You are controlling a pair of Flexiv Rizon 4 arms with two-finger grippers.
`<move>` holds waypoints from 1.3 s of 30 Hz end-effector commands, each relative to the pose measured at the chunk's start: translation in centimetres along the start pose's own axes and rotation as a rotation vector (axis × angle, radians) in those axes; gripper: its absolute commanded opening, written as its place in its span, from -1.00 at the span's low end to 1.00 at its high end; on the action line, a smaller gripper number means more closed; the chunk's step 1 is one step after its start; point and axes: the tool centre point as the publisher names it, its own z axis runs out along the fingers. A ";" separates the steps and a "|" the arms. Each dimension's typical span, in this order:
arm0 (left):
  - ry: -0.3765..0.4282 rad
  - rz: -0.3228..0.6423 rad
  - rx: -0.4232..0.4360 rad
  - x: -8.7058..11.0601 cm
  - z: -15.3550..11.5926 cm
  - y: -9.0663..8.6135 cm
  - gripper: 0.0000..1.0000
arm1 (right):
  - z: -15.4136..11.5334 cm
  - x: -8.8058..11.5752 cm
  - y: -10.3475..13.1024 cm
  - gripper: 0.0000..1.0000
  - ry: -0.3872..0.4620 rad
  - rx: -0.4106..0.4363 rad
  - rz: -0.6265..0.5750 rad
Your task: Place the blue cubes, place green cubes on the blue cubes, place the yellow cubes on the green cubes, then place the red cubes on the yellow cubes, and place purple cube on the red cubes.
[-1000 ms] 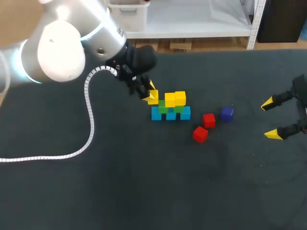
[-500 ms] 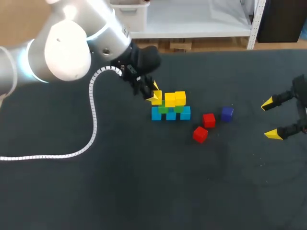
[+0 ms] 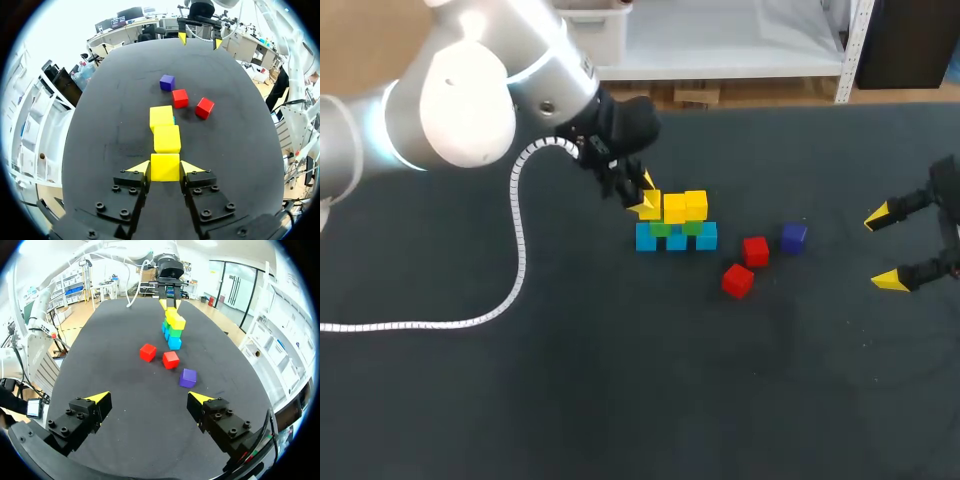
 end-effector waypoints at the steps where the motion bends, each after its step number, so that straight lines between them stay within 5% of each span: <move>1: 0.004 0.000 0.006 0.0 0.1 0.2 -1.00 | 0.1 0.0 -0.1 1.00 -0.002 -0.001 -0.001; 39: 0.005 0.002 0.024 -0.2 0.6 0.3 -1.00 | 0.1 0.0 -0.1 1.00 -0.002 -0.001 -0.001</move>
